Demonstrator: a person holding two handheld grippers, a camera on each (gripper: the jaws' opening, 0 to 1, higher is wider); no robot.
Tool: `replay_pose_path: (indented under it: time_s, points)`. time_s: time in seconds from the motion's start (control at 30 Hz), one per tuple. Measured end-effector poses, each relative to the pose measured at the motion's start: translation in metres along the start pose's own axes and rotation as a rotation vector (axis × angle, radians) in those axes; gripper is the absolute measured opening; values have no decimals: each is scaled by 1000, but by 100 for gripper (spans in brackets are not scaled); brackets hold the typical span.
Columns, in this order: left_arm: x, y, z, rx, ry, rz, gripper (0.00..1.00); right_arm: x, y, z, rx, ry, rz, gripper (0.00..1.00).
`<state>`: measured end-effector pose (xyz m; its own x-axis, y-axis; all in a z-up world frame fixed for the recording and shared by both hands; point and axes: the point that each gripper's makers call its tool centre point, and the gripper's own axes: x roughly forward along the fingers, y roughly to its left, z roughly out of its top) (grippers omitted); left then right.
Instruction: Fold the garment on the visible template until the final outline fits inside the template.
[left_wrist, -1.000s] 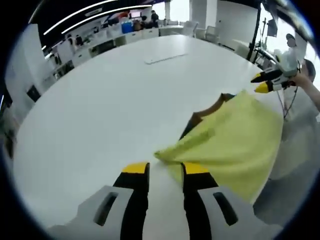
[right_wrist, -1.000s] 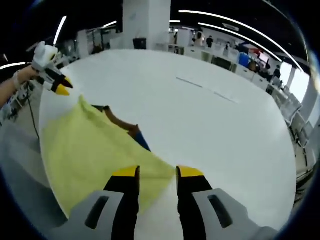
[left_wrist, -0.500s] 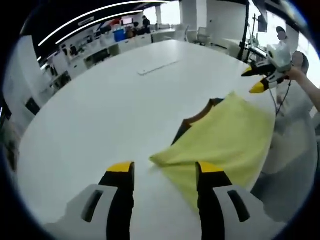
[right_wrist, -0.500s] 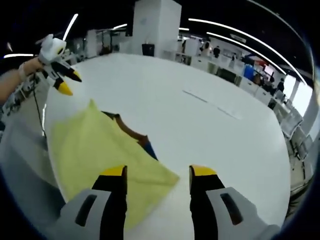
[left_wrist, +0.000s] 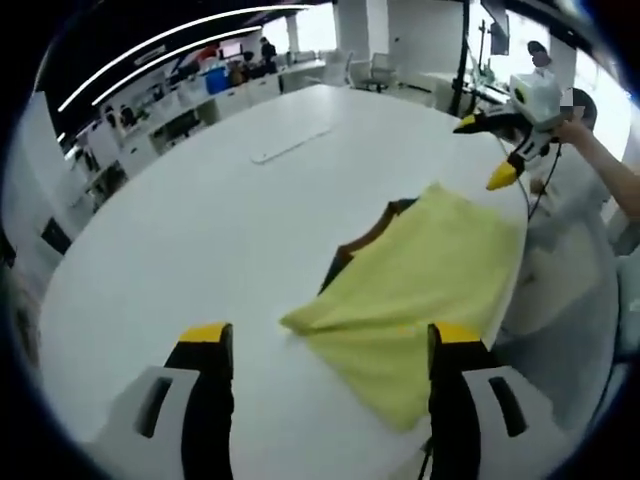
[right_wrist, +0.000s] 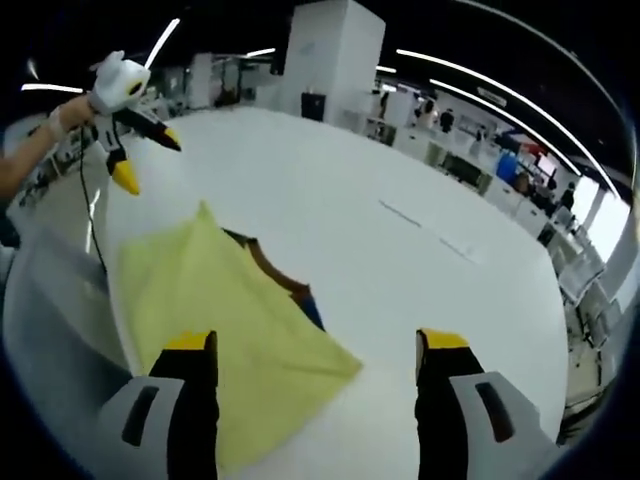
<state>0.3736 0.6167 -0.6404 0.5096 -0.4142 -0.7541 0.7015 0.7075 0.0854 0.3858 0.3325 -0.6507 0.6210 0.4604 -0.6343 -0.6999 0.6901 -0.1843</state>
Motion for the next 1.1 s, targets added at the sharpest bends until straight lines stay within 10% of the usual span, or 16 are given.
replay_pose_path:
  time_s: [0.2,1.1]
  points:
    - [-4,-3,2,32,-10,3,100,-6,5,5,-21,-10,10,96]
    - [-28,-18,-22,-7,0,-17,100,-40,21,-1,-59,-9,25,100]
